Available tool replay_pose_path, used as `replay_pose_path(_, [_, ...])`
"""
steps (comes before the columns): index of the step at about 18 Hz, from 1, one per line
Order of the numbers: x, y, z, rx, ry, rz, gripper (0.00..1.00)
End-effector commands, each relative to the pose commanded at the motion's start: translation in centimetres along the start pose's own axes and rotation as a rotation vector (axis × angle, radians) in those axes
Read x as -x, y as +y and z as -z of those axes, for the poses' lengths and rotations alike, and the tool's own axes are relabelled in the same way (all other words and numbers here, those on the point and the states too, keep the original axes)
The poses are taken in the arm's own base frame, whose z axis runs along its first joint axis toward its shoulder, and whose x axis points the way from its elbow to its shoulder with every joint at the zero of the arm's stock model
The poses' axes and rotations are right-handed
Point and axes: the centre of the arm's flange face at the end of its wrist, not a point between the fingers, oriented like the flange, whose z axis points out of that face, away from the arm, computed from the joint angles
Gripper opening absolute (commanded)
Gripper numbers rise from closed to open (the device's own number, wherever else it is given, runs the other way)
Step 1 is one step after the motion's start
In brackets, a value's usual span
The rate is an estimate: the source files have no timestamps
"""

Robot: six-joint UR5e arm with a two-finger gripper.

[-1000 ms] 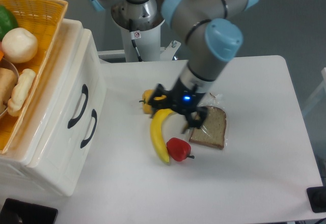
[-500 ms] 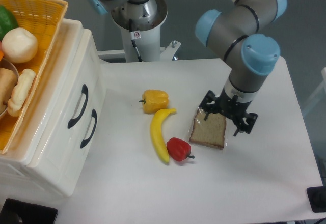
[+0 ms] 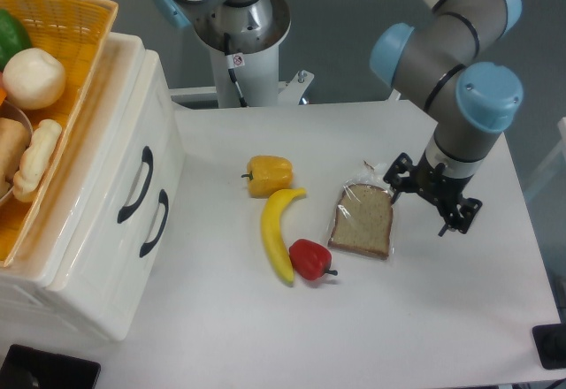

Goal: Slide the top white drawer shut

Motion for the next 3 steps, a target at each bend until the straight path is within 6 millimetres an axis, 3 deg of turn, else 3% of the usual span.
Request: replay_pose_path(3, [0.7, 1.6, -0.5, 0.028, -0.004, -0.025, 1.0])
